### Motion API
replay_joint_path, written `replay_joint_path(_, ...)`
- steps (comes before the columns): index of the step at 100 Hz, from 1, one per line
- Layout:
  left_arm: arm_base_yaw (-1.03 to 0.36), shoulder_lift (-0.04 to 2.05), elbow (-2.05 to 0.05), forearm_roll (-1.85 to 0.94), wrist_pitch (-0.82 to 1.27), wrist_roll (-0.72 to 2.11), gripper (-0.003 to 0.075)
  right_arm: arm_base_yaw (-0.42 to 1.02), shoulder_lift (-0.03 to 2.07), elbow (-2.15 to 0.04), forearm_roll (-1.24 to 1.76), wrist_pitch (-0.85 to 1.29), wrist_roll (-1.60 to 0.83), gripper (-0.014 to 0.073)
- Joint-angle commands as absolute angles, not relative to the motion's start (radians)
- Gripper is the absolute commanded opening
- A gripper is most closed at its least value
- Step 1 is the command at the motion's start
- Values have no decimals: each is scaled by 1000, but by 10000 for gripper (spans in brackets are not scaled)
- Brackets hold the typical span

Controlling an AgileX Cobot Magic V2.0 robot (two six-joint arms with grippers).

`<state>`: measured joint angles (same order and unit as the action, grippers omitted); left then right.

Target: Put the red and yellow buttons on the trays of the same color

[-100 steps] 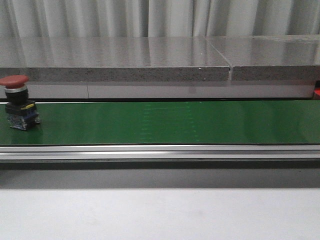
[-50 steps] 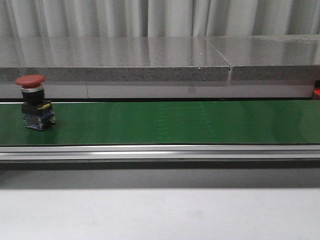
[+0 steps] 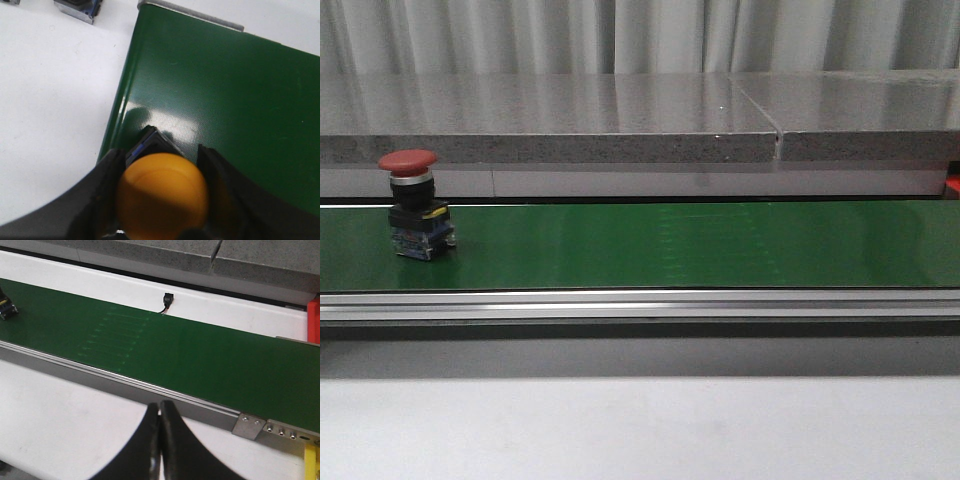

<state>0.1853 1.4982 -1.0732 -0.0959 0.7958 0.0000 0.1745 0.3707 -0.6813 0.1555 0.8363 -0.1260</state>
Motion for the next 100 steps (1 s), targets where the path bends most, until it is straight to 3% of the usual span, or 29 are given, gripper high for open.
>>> replay_joint_path(1, 177, 1467, -1101, -112, 747, 0, 303, 175, 376, -704, 162, 769, -133, -106)
replay_joint_path(6, 177, 1467, -1100, -112, 744, 0, 417, 175, 376, -704, 162, 769, -133, -106)
replay_joint_path(13, 177, 1467, -1100, -112, 733, 0, 508, 175, 376, -704, 162, 769, -133, -106)
replay_joint_path(36, 141, 1402, -1100, -107, 697, 57, 501, 175, 376, -704, 162, 769, -133, -106)
replay_joint_path(45, 106, 1349, -1100, -107, 688, 97, 463, 175, 376, -704, 162, 769, -133, -106)
replay_joint_path(54, 62, 1297, -1098, -106, 688, 100, 374, 175, 376, -704, 162, 769, -133, -106)
replay_joint_path(75, -35, 1152, -1032, -106, 648, 100, -21, 175, 376, -704, 162, 768, -133, -106)
replay_joint_path(100, -109, 982, -921, -114, 630, 100, -21, 175, 376, -704, 162, 768, -133, -106)
